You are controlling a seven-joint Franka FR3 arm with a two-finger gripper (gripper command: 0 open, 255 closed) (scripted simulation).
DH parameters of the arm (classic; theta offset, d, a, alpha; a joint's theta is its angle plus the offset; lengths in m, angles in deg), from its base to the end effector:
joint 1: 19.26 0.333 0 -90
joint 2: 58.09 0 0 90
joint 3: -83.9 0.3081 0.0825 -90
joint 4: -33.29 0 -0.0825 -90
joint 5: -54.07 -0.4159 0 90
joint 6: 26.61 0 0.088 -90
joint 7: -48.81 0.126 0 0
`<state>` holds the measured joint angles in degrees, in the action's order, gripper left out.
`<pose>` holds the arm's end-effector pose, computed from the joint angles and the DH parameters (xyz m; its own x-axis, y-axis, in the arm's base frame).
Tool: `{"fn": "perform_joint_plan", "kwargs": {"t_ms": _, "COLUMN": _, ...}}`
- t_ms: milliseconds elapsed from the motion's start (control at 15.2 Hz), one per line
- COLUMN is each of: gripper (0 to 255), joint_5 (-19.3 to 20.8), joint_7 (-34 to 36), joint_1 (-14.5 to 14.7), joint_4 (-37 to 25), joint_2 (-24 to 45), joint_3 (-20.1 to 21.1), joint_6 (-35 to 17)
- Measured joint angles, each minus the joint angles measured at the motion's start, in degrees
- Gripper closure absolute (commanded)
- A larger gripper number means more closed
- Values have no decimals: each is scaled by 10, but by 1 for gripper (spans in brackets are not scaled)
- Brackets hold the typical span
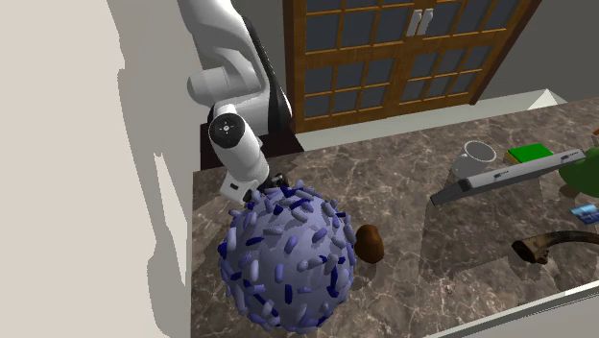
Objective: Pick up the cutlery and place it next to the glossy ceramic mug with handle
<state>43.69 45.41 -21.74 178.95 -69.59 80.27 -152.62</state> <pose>0.4436 -0.0372 0.2841 0.9786 -0.1494 -0.1417 -0.1704 -0.9738 -0.1503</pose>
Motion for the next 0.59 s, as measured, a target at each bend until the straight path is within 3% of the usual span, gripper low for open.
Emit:
{"fn": "perform_joint_plan", "kwargs": {"t_ms": 66, "gripper": 255, "joint_5": 0, "joint_7": 0, "joint_1": 0, "joint_4": 0, "joint_2": 0, "joint_3": 0, "joint_6": 0}}
{"fn": "perform_joint_plan", "kwargs": {"t_ms": 594, "gripper": 255, "joint_5": 0, "joint_7": 0, "joint_1": 0, "joint_4": -1, "joint_2": 0, "joint_3": 0, "joint_6": 0}}
